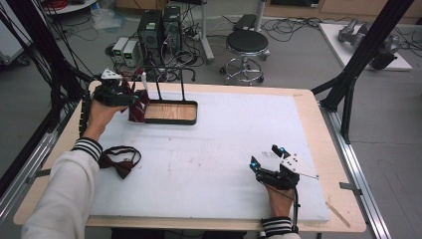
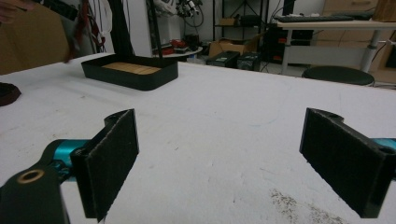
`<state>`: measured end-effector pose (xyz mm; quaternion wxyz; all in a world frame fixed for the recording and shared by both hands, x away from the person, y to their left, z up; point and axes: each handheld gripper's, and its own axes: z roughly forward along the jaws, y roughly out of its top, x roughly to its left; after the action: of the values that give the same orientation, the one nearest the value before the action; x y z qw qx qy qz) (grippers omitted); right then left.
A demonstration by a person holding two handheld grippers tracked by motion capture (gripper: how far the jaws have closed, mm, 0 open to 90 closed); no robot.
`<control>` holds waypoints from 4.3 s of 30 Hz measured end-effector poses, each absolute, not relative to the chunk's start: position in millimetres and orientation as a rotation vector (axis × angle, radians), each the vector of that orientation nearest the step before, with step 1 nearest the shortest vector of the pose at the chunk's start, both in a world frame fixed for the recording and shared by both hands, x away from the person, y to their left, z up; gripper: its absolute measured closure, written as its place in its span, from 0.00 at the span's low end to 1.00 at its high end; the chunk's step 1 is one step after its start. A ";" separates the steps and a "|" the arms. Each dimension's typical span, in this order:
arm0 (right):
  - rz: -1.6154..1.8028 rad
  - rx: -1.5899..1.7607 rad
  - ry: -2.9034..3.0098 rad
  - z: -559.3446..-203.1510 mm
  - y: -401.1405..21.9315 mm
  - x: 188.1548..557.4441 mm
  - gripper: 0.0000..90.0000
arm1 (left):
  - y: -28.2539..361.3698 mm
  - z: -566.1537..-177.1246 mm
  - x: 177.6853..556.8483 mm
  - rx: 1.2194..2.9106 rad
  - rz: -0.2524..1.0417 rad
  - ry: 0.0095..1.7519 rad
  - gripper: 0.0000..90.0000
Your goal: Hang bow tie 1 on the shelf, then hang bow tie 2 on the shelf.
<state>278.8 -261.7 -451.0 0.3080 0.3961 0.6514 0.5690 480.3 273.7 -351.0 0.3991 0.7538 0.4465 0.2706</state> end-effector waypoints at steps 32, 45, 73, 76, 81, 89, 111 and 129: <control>1.503 1.040 1.711 -451.3 -261.9 277.5 0.12 | 289.0 -352.2 386.0 1.722 0.603 0.769 0.14; 1.509 1.038 1.708 -451.3 -262.4 277.6 0.12 | 293.2 -365.3 347.5 1.620 0.620 0.689 0.14; 1.507 1.028 1.705 -451.5 -262.1 276.9 0.12 | 297.1 -385.7 327.3 1.584 0.670 0.688 0.14; 1.507 1.028 1.705 -451.5 -262.1 276.9 0.12 | 297.6 -385.6 326.5 1.583 0.666 0.684 0.14; 1.507 1.029 1.705 -451.5 -262.1 276.9 0.12 | 299.3 -384.3 326.0 1.583 0.660 0.691 0.14; 1.509 1.028 1.706 -451.5 -262.2 277.0 0.12 | 300.5 -380.4 322.1 1.622 0.658 0.705 0.13; 1.512 1.030 1.705 -451.5 -262.2 277.1 0.12 | 319.7 -375.6 304.5 1.833 0.553 0.757 0.13; 1.514 1.030 1.703 -451.5 -262.3 277.2 0.12 | 334.4 -385.8 306.4 2.013 0.470 0.766 0.13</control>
<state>277.2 -262.3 -451.5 0.3147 0.3910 0.6464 0.5747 306.4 334.4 -385.8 0.4518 0.8146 0.3099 0.1903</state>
